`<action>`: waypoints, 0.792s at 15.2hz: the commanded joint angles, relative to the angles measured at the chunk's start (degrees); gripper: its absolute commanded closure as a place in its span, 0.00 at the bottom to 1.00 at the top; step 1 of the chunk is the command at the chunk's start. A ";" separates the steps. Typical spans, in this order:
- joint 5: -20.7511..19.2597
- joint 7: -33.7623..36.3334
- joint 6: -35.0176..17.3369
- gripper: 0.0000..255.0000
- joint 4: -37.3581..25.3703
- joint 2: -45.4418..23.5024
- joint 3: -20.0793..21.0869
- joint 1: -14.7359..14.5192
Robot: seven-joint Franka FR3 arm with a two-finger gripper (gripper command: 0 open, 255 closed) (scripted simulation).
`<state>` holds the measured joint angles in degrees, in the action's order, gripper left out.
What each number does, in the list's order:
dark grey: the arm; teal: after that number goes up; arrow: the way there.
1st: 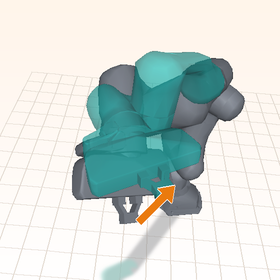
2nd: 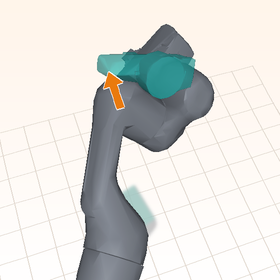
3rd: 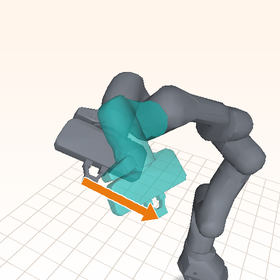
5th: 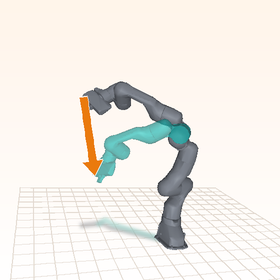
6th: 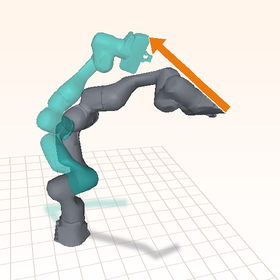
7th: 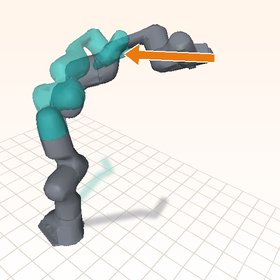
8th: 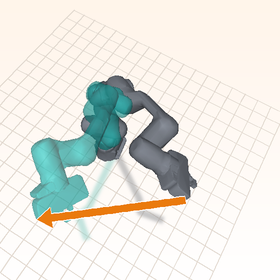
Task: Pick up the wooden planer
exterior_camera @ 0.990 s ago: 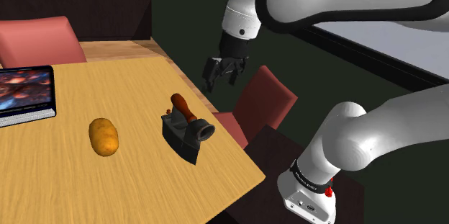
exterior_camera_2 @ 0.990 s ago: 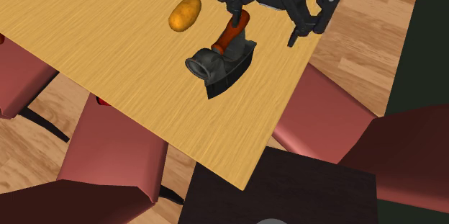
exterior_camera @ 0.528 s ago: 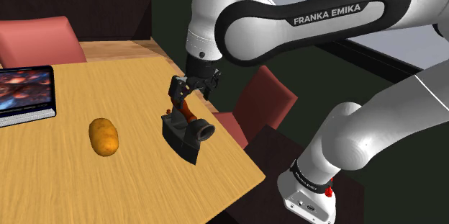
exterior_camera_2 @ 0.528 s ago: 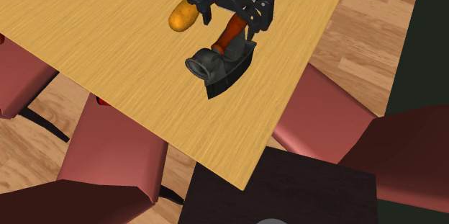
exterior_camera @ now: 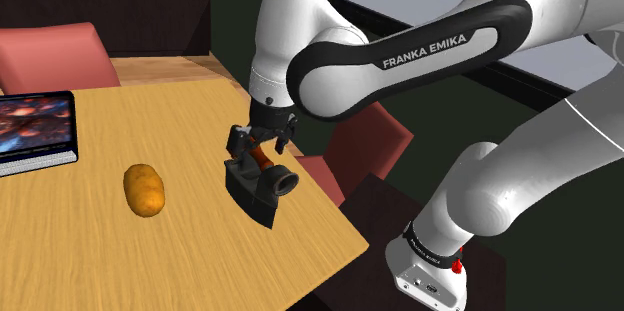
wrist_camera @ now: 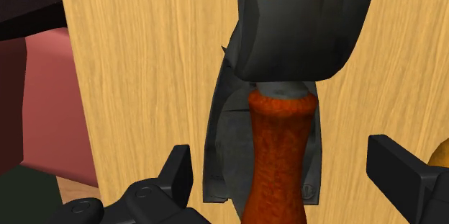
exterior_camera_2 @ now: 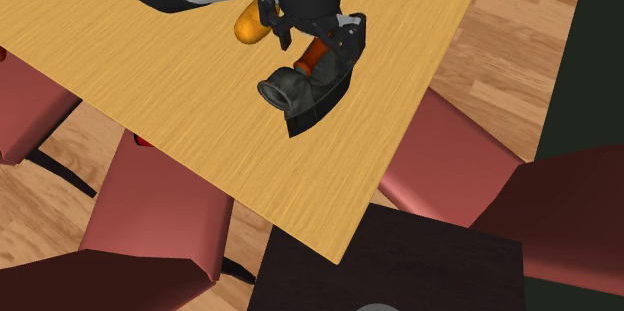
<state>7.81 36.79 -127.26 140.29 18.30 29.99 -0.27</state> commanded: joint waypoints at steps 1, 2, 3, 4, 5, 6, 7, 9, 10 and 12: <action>-0.08 0.21 -1.10 0.00 0.66 -0.42 0.24 0.01; -0.09 0.21 -1.11 0.00 0.65 -0.43 0.24 0.01; -0.07 0.22 -1.15 1.00 0.71 -0.41 0.25 0.00; -0.05 0.25 -1.16 1.00 0.74 -0.40 0.27 -0.02; -0.05 0.26 -1.17 1.00 0.74 -0.40 0.28 -0.03; -0.05 0.25 -1.17 1.00 0.75 -0.40 0.28 -0.02; -0.05 0.26 -1.17 1.00 0.75 -0.39 0.28 -0.03; -0.06 0.27 -1.18 1.00 0.73 -0.42 0.29 -0.02; -0.06 0.26 -1.19 1.00 0.74 -0.42 0.28 -0.02; -0.09 0.22 -1.11 1.00 0.65 -0.43 0.24 0.01</action>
<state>7.74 37.03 -128.40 140.97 17.90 30.26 -0.28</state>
